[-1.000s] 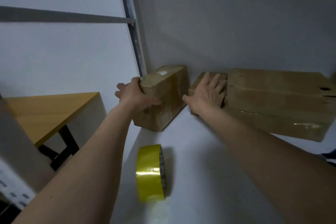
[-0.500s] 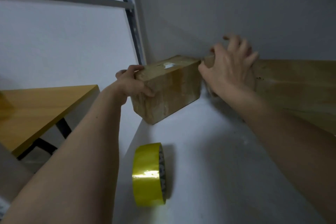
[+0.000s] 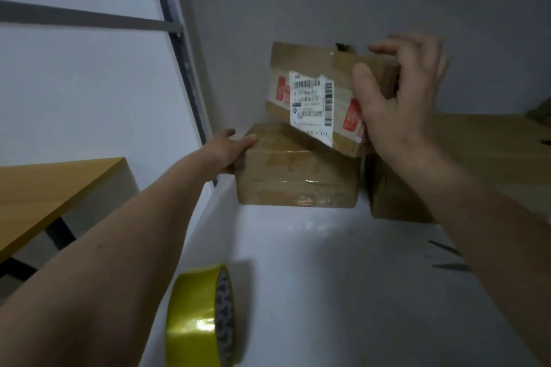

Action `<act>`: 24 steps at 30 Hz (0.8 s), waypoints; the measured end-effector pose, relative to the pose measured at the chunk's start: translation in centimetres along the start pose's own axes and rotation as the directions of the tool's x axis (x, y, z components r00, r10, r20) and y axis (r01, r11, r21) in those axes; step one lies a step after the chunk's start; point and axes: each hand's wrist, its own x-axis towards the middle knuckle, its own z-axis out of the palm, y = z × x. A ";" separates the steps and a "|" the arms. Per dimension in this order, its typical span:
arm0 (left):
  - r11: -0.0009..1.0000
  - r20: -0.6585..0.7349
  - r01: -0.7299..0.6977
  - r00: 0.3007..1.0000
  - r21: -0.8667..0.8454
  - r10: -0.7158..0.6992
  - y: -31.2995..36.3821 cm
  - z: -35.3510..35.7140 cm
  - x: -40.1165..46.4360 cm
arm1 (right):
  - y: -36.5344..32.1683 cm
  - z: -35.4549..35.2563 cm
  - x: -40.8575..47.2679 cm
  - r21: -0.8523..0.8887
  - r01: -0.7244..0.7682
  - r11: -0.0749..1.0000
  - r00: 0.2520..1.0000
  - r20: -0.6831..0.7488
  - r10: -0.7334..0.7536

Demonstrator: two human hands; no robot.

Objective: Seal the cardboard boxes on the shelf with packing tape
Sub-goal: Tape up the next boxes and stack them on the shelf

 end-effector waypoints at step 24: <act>0.848 0.423 0.163 0.903 -0.504 0.078 4.1 0.2 -19.9 | -6.6 -14.6 -8.2 0.105 0.789 0.606 0.596 0.113 -0.795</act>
